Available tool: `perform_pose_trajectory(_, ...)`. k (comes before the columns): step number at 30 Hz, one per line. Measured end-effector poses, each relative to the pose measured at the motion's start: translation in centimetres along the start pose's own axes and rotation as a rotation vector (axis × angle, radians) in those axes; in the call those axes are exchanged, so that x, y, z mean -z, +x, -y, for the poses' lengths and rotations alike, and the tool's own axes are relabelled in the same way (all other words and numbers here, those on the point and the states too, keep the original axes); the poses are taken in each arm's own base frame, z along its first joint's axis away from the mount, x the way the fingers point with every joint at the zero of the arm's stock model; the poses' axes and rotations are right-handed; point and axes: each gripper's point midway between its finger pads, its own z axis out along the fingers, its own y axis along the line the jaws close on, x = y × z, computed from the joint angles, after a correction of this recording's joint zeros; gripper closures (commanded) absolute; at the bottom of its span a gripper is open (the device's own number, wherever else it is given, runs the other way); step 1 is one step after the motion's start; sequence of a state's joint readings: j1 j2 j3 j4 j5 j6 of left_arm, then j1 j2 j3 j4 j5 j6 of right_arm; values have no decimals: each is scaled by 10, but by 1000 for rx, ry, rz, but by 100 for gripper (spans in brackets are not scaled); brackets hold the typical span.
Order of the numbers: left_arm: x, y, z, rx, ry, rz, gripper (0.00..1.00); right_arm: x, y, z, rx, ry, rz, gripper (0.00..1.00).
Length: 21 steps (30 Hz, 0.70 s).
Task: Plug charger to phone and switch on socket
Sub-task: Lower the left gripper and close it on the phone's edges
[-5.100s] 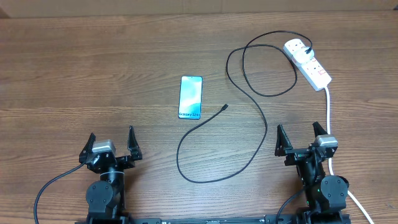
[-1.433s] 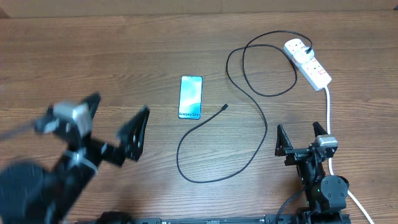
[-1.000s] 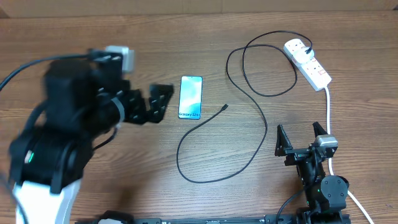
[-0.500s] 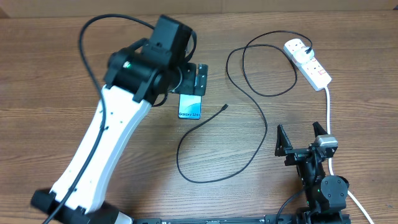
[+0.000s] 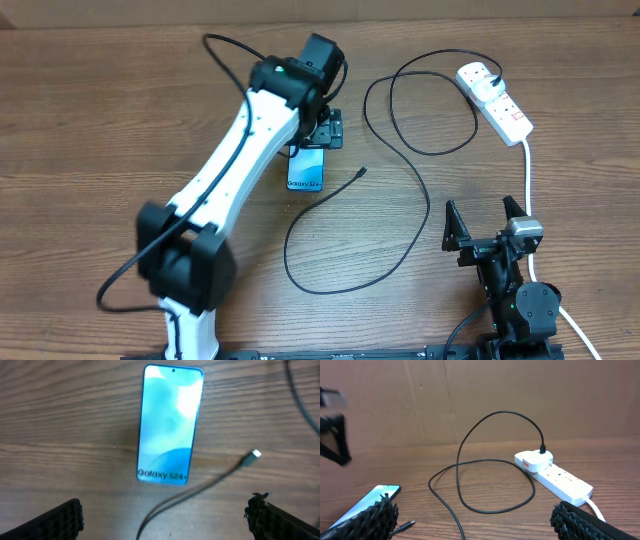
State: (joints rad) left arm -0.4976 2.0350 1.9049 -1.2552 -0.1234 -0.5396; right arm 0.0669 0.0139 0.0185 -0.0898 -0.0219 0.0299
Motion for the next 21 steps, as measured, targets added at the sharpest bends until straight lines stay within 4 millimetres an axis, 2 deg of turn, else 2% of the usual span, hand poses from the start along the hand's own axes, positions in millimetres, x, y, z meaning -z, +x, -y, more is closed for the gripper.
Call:
perform_pose_trajectory(6,-40,-3,7,4,-22,-34,0,0,0,0,0,0,0,0)
perform_pose_trajectory(11,-65,-7,13,-5,-27,-42,0,0,0,0,0,0,0,0)
perform_pose_trajectory(15,-79,-5,13,-36,-37,-62,0,0,0,0,0,0,0,0)
perform_pose_trajectory(21,-90,-9,5,-32,-36,-76,0,0,0,0,0,0,0,0)
